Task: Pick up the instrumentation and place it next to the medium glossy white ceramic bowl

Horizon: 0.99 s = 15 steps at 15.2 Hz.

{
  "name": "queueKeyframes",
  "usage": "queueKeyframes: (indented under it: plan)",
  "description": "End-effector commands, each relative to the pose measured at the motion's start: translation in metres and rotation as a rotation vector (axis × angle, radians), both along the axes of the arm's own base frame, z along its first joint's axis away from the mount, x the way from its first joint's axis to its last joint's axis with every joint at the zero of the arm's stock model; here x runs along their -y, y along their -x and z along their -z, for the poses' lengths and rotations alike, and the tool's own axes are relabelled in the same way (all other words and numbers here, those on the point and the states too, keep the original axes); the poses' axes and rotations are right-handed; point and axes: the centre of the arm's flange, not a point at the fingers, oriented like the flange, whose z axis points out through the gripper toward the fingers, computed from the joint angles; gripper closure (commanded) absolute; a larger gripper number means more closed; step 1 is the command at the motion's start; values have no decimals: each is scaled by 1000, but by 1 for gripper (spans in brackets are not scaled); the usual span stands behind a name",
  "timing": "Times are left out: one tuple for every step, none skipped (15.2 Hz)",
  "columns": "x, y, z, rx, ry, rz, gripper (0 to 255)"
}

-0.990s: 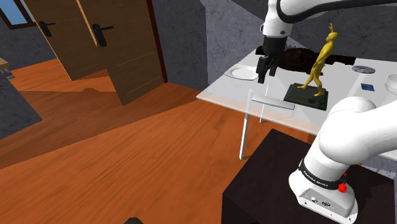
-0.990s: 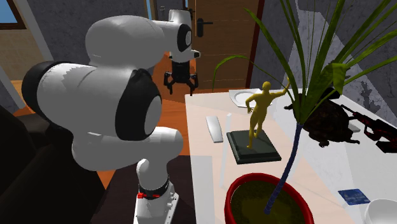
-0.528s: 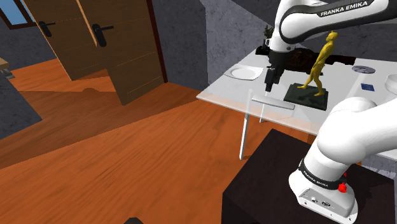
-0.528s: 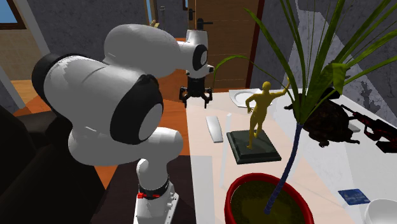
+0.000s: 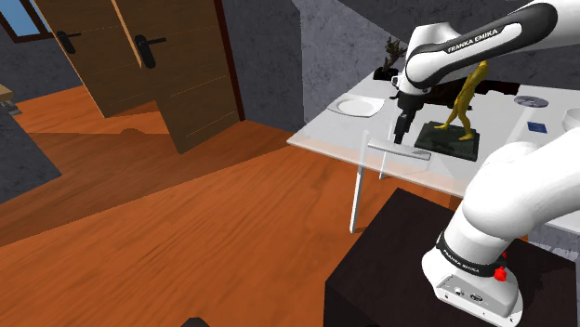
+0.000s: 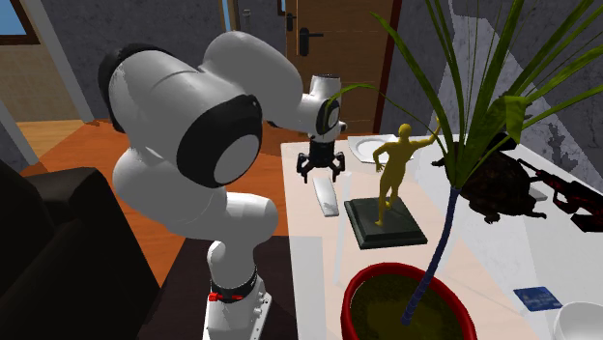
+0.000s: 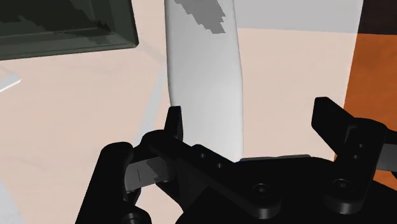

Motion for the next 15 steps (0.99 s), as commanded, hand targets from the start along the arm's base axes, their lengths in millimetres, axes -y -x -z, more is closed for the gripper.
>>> queueKeyframes:
  plan:
    - [21, -2, 20, 2, 5, -24, 0]
    - [23, -2, 22, 2, 6, -27, 0]
    - [23, -2, 28, 2, 6, -27, 0]
    - [23, -2, 33, 2, 6, -27, 0]
    - [23, -2, 38, 2, 6, -27, 0]
    - [23, -2, 43, 2, 6, -27, 0]
    - [23, -2, 49, 2, 6, -27, 0]
    - [23, -2, 54, 2, 6, -27, 0]
    - [23, -2, 62, 2, 6, -27, 0]
    - [23, -2, 62, 2, 6, -27, 0]
    - [23, -2, 62, 2, 6, -27, 0]
    - [23, -2, 62, 2, 6, -27, 0]
    - [23, -2, 62, 2, 6, -27, 0]
    - [23, -2, 62, 2, 6, -27, 0]
    - [23, -2, 62, 2, 6, -27, 0]
